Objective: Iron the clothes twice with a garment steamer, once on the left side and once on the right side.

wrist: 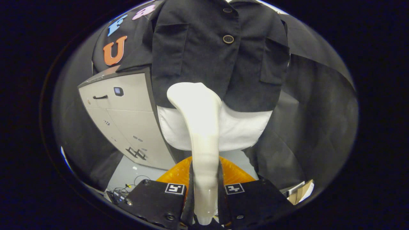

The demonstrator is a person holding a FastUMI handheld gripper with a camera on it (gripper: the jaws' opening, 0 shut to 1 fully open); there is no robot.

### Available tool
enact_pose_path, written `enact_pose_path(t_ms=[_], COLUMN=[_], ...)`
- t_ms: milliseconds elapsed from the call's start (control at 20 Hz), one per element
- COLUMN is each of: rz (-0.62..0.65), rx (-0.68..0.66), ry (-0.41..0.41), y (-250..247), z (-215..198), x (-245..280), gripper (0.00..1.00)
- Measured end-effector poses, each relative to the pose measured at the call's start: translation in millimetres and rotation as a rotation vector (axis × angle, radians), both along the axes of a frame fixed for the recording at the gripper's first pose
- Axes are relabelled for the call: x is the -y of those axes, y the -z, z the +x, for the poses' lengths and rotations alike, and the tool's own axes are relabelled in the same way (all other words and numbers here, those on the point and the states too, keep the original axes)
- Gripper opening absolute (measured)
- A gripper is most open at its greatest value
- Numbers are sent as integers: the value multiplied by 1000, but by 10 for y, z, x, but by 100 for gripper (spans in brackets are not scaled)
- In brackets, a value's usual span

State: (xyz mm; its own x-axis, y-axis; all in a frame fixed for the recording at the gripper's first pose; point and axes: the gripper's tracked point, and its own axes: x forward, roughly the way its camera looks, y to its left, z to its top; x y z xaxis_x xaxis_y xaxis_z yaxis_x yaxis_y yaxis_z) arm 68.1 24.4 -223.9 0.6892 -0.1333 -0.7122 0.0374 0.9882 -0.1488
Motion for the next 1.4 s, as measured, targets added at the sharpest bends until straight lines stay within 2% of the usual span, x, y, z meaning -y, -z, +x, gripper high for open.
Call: enact_pose_path(t_ms=[150,300,650,1050,1400], rz=[34,57,147,143,170], rx=[-21,16,206,413,648], ry=[28,40,161,198,242], y=[-18,-250,-1097,-1987,-3011], z=[4,31,171,481,819], x=[16,91,475,901,1245], gripper=[32,32,32,32,32])
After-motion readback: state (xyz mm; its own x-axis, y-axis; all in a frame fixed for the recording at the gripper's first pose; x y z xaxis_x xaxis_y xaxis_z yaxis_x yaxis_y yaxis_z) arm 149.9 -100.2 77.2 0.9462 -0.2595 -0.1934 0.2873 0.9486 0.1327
